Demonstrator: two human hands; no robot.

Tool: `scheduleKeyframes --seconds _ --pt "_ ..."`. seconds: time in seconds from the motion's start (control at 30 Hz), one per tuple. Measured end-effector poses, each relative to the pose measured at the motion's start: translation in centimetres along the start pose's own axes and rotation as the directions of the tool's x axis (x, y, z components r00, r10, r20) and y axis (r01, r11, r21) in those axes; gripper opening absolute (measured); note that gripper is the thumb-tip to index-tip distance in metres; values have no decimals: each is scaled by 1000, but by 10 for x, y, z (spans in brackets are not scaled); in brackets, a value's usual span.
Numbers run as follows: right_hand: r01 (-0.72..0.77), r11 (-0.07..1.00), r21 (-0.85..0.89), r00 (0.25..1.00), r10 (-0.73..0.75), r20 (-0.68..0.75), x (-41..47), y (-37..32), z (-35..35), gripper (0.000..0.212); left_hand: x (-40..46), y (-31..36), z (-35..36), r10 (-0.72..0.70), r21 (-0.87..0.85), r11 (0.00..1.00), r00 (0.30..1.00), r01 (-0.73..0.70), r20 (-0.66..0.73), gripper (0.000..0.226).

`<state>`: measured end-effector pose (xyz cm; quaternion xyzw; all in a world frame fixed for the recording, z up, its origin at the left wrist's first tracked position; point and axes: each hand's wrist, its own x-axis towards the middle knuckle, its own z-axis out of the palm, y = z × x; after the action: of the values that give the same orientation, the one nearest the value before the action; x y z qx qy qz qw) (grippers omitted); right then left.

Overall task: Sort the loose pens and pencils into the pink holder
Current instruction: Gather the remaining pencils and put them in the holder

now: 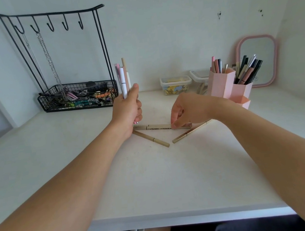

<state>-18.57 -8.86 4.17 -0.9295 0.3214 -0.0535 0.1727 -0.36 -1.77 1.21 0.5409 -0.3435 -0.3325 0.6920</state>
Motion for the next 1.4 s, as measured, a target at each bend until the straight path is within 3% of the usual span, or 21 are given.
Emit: scheduleKeyframes --seconds 0.33,0.43,0.6,0.7,0.9,1.03,1.17,1.23,1.33,1.4 --pt "-84 993 84 996 85 -6 -1 9 -7 7 -3 2 1 26 -55 998 1000 -27 -11 40" --pt "-71 969 237 992 92 -80 -2 12 -10 11 -3 4 1 25 -84 996 999 -28 -29 39" --pt "88 748 658 970 86 -228 3 2 -5 10 -8 2 3 33 -25 999 997 -31 73 39" --pt "163 661 733 962 58 -267 7 -11 5 19 -11 0 7 37 -13 999 989 -35 144 32" --pt "245 610 754 942 34 -333 10 -27 24 11 -16 -3 13 94 35 994 984 -100 154 21" --pt "213 614 760 944 71 -321 10 -27 25 11 -13 -4 13 87 109 989 990 -99 115 28" --pt "154 826 542 937 51 -344 11 -17 12 14 -10 -1 9 81 128 988 995 -87 52 36" --pt "65 923 380 970 32 -242 8 -10 3 16 -9 2 7 68 121 990 997 -70 21 37" --pt "-23 973 229 998 36 -54 2 -2 -1 18 -6 4 4 54 89 995 998 -53 -10 36" --pt "-14 984 176 1000 17 -17 2 -2 1 18 -6 6 3 49 87 995 999 -47 -23 35"
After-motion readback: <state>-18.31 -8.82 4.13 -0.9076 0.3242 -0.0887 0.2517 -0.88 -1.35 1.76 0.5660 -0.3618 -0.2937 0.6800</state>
